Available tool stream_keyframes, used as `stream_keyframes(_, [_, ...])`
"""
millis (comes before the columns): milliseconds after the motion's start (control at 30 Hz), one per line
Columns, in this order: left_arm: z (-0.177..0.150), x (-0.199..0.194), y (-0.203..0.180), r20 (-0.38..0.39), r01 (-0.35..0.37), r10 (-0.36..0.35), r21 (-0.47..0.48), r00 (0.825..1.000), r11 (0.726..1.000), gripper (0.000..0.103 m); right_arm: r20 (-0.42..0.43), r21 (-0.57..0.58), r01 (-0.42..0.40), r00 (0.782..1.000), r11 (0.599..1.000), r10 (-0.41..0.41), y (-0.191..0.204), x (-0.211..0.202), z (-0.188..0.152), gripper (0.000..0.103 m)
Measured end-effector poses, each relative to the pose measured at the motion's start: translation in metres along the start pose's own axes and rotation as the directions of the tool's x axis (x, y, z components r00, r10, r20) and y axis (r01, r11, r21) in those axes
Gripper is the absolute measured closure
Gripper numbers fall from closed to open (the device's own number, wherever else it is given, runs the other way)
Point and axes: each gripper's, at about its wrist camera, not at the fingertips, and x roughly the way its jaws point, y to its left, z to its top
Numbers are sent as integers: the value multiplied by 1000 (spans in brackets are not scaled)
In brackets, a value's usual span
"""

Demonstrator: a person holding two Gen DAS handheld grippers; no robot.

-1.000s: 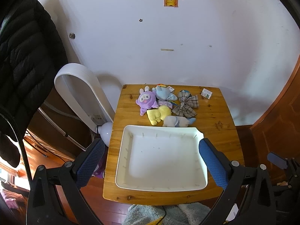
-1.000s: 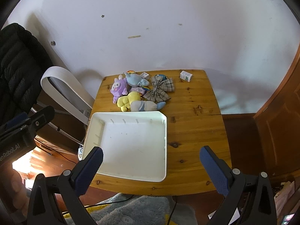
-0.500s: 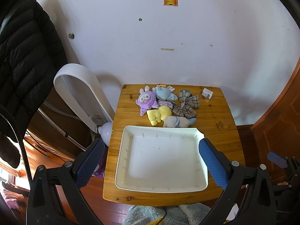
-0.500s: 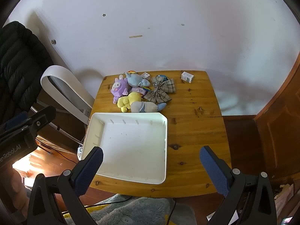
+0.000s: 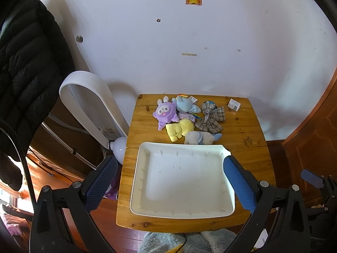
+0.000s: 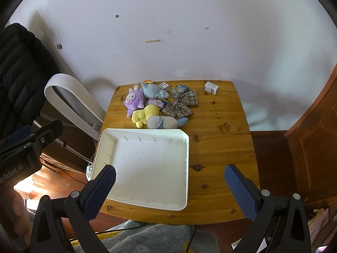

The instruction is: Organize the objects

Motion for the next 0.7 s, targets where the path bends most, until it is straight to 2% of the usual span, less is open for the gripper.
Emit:
stream_keyframes(567, [2, 3, 2, -2, 3, -3, 24, 1000, 1000, 2, 1, 7, -16, 1000, 1000, 16, -4, 6, 11, 0])
stream_keyframes(700, [3, 3, 3, 3, 8, -8, 66, 1000, 998, 2, -5, 5, -26, 1000, 1000, 26, -6, 8, 12, 0])
